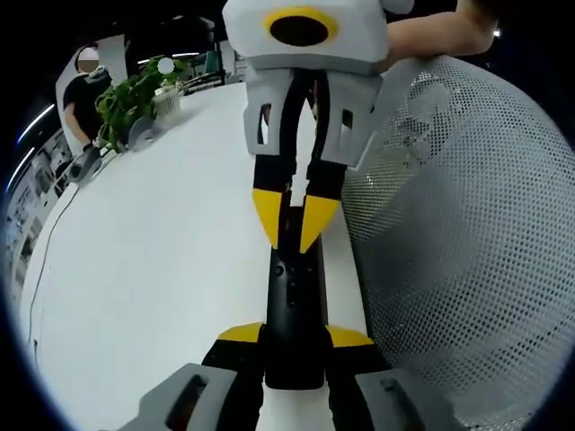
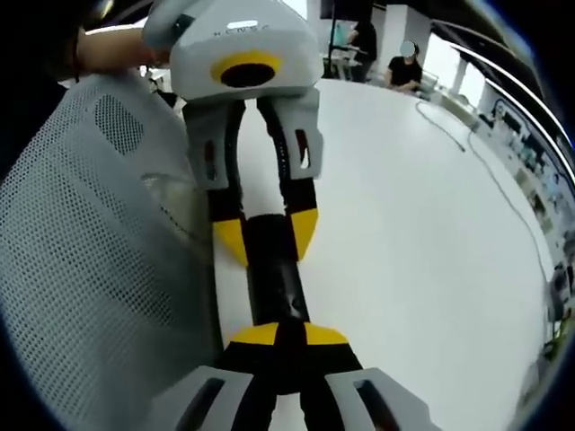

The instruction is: Press the specified remote control buttons in sequence, fully releasing each button before pressing the next.

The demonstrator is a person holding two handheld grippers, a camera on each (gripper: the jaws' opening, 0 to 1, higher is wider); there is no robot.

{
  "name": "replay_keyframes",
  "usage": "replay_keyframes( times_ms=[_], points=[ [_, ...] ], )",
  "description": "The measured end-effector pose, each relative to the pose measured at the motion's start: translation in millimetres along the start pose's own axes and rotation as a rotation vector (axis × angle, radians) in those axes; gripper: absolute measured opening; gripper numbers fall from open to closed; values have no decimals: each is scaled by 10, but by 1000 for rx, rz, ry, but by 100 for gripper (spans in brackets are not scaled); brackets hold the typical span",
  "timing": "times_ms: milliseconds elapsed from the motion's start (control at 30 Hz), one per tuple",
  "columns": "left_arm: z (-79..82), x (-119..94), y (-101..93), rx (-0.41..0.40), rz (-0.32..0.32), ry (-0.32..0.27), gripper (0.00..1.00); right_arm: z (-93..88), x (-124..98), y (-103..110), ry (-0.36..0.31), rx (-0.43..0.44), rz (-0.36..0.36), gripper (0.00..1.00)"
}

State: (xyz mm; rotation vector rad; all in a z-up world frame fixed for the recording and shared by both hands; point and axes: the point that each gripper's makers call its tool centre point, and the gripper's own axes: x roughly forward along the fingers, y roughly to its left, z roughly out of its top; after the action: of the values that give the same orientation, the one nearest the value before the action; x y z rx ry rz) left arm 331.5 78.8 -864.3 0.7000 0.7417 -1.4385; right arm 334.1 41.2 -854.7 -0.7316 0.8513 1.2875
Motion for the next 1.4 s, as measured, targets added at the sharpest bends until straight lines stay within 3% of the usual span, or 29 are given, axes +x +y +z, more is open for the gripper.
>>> replay_keyframes(
  times_ms=[167,300,400,467,533,600,767,1167,1400],
  points=[
    [1,3,-1,4,-3,3,26,-9,6,7,15,-27,-5,4],
    [0,3,1,1,-5,1,26,-9,3,-14,-2,39,5,4],
    [0,4,1,1,-4,1,26,-16,-9,2,-33,7,-9,4],
    [1,5,-2,2,-2,3,26,-15,-12,-22,-40,61,-4,4],
    [1,4,-1,2,-2,5,26,-1,-1,-22,-22,28,-13,3],
    [3,2,-1,1,-1,4,26,-3,7,-15,14,-69,-28,0],
    [2,1,-2,3,-2,5,26,11,10,15,-1,-35,-15,1],
    [-1,-3,-3,6,-5,5,26,11,38,26,55,-149,-53,0],
    [-1,-3,-4,3,-3,16,26,13,7,-7,2,-64,-28,0]
  ],
)
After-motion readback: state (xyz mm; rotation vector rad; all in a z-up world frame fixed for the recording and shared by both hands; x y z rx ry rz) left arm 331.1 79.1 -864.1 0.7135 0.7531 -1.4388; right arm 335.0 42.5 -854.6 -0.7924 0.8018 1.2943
